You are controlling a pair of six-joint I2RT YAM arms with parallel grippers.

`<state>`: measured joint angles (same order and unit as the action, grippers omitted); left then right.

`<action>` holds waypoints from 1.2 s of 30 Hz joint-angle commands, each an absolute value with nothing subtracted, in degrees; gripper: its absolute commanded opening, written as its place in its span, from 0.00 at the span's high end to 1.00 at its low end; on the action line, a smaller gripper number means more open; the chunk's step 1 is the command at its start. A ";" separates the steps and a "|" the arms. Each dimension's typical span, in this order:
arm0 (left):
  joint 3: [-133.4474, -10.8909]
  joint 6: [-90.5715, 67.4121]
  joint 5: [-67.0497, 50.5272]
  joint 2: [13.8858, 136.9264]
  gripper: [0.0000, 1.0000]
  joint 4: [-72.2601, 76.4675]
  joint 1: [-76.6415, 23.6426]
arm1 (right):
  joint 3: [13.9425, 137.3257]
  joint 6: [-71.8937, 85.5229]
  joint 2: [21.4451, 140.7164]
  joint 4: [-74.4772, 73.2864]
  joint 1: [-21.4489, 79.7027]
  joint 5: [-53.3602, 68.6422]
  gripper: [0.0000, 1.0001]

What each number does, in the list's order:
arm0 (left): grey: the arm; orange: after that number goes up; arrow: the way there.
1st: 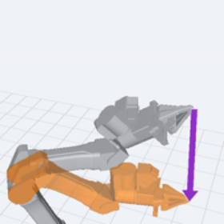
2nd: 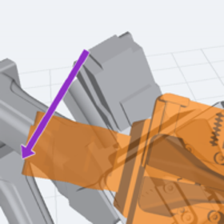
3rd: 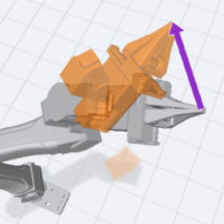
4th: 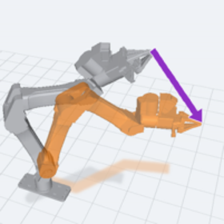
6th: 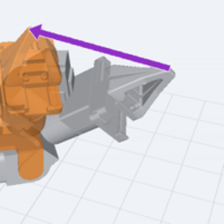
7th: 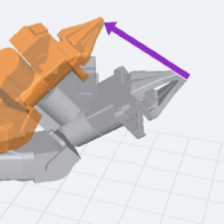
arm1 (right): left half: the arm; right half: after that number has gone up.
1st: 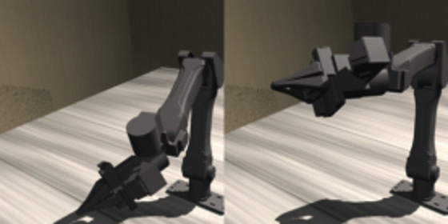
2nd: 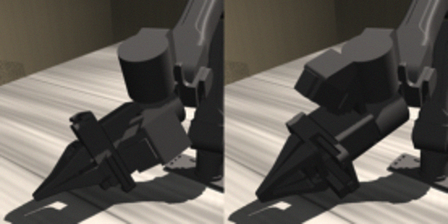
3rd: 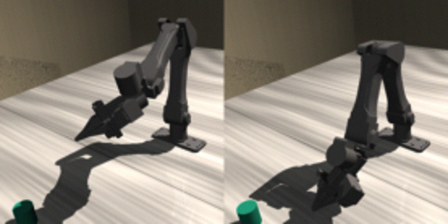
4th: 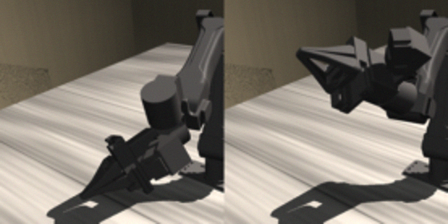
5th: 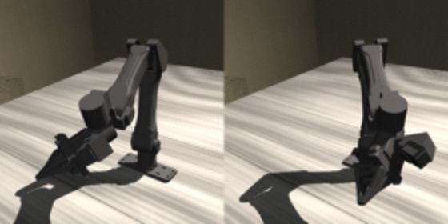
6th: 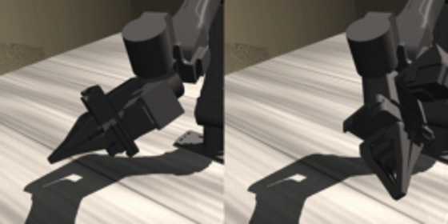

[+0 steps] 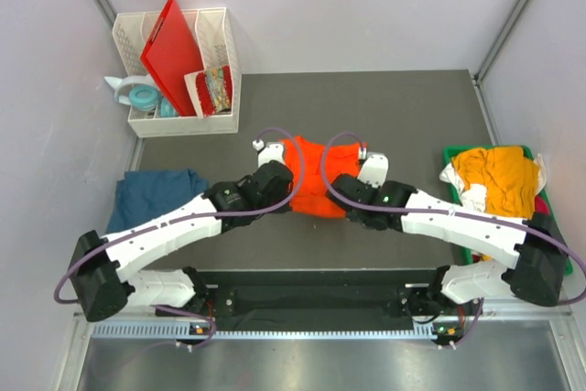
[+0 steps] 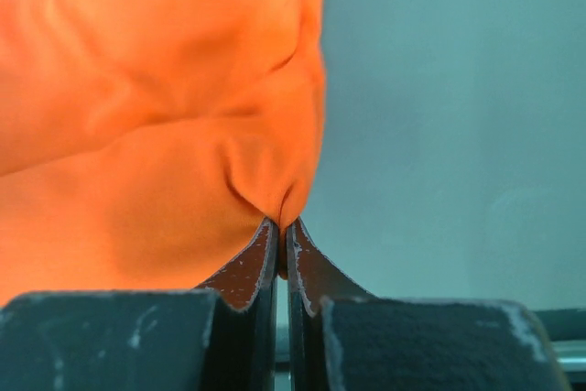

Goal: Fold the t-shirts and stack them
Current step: Fold the long partially folded tshirt into a neat square

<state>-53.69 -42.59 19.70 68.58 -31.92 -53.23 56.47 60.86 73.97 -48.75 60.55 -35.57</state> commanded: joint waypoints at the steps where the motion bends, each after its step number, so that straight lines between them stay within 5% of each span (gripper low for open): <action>1: -59.40 -38.15 26.19 73.02 1.00 -27.34 -50.81 | 60.73 53.19 73.56 -44.93 53.37 -37.63 1.00; 14: -71.53 -30.86 21.72 92.53 1.00 -19.16 -35.16 | 79.95 34.02 95.86 -34.19 31.92 -30.50 1.00; 24: -88.93 -28.65 19.17 111.42 1.00 -21.26 -30.76 | 93.07 31.11 110.91 -32.96 27.78 -27.69 1.00; 36: -92.11 -29.62 17.32 118.56 1.00 -21.97 -28.39 | 95.36 30.94 119.18 -32.17 26.46 -24.96 1.00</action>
<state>-89.56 -30.30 15.59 118.04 -21.10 -29.85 92.38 32.08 118.41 -32.10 28.03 -23.75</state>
